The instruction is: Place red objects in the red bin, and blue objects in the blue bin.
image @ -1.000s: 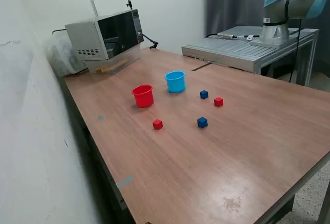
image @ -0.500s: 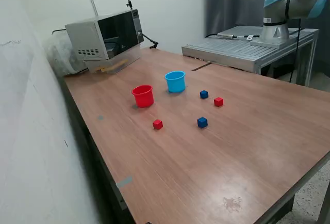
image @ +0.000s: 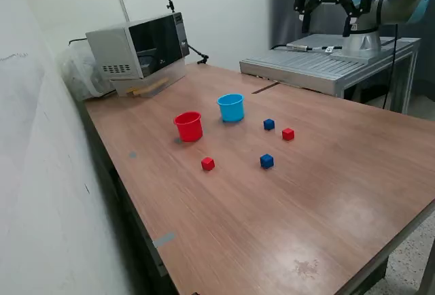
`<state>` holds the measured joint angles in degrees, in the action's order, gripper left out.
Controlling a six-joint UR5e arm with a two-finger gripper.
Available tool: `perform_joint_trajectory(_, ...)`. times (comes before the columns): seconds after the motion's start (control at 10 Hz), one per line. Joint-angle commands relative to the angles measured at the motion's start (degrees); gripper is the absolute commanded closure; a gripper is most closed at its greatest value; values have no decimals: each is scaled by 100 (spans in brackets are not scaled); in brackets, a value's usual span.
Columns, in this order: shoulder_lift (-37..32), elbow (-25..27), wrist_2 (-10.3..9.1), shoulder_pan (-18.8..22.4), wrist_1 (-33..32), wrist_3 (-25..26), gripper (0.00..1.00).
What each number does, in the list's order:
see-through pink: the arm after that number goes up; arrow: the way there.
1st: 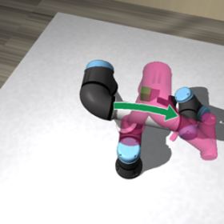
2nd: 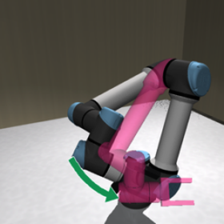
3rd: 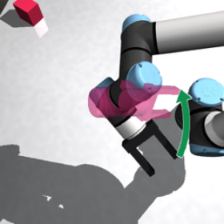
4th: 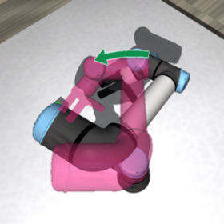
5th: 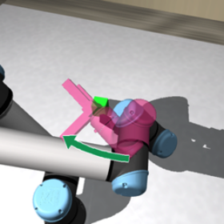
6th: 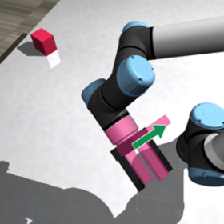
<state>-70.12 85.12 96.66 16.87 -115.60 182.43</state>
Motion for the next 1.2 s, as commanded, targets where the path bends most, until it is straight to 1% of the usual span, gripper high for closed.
perform_joint_trajectory(0.0,1093,-295,-24,53,-786,3,0)
perform_joint_trajectory(0.1,1384,-347,-24,53,-945,11,0)
perform_joint_trajectory(0.2,1595,-512,-24,53,-1051,11,0)
perform_joint_trajectory(0.5,2237,-1355,-24,-8,-1079,20,0)
perform_joint_trajectory(0.6,2457,-1688,-16,-165,-1088,11,0)
perform_joint_trajectory(0.7,2528,-1935,-15,-297,-1105,11,0)
perform_joint_trajectory(0.8,2712,-2173,-15,-516,-1114,11,0)
perform_joint_trajectory(0.9,2888,-2297,-7,-683,-1114,11,0)
perform_joint_trajectory(1.1,3004,-2368,-7,-1131,-1114,11,0)
